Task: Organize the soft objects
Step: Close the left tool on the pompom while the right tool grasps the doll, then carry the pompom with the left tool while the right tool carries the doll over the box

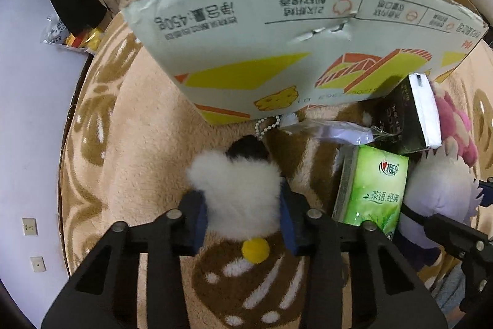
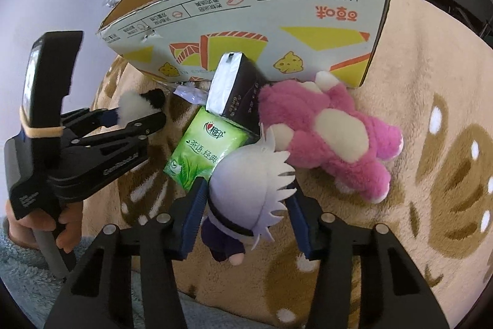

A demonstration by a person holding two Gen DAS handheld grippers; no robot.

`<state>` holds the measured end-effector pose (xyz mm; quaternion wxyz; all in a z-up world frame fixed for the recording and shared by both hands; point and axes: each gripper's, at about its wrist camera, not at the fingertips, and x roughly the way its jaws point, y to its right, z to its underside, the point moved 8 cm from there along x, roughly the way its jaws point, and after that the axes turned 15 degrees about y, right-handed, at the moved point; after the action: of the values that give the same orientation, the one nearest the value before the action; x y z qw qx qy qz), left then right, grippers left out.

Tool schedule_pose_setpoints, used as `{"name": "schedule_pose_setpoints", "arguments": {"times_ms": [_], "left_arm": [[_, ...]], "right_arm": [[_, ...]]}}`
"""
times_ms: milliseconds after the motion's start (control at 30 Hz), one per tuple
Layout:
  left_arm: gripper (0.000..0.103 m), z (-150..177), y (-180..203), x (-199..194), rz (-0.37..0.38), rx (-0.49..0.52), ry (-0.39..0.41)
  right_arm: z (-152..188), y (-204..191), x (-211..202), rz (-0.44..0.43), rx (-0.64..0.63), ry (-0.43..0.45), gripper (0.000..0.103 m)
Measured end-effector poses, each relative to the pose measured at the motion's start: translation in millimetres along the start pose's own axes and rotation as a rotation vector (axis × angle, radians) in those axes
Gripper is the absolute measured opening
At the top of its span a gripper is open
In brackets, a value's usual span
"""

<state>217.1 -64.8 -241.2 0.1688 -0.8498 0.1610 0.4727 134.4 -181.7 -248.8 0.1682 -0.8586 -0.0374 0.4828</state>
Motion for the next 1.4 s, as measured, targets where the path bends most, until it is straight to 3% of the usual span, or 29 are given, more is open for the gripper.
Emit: {"name": "schedule_pose_setpoints", "arguments": {"times_ms": [267, 600, 933, 1000, 1100, 1400], "left_arm": [[0.031, -3.8, 4.8, -9.9, -0.003, 0.008, 0.041], [0.031, -3.9, 1.3, -45.6, -0.027, 0.015, 0.114], [0.032, -3.2, 0.6, -94.1, -0.062, -0.052, 0.256], [0.032, -5.9, 0.3, -105.8, -0.066, -0.06, 0.296], [0.032, -11.5, 6.8, -122.3, -0.004, -0.072, 0.368], [0.032, -29.6, 12.9, -154.4, -0.04, -0.061, 0.542]], "right_arm": [[-3.8, -0.7, -4.9, 0.006, -0.02, 0.005, 0.051], [-13.9, 0.9, -28.5, 0.039, -0.051, 0.072, 0.05], [-32.7, 9.1, -58.8, 0.073, -0.062, 0.157, 0.05], [-38.0, 9.2, -68.7, 0.075, -0.064, 0.187, 0.05], [-47.7, 10.3, -82.4, 0.081, -0.067, 0.253, 0.05], [-82.9, 9.8, -126.1, 0.121, -0.109, 0.508, 0.05]]}}
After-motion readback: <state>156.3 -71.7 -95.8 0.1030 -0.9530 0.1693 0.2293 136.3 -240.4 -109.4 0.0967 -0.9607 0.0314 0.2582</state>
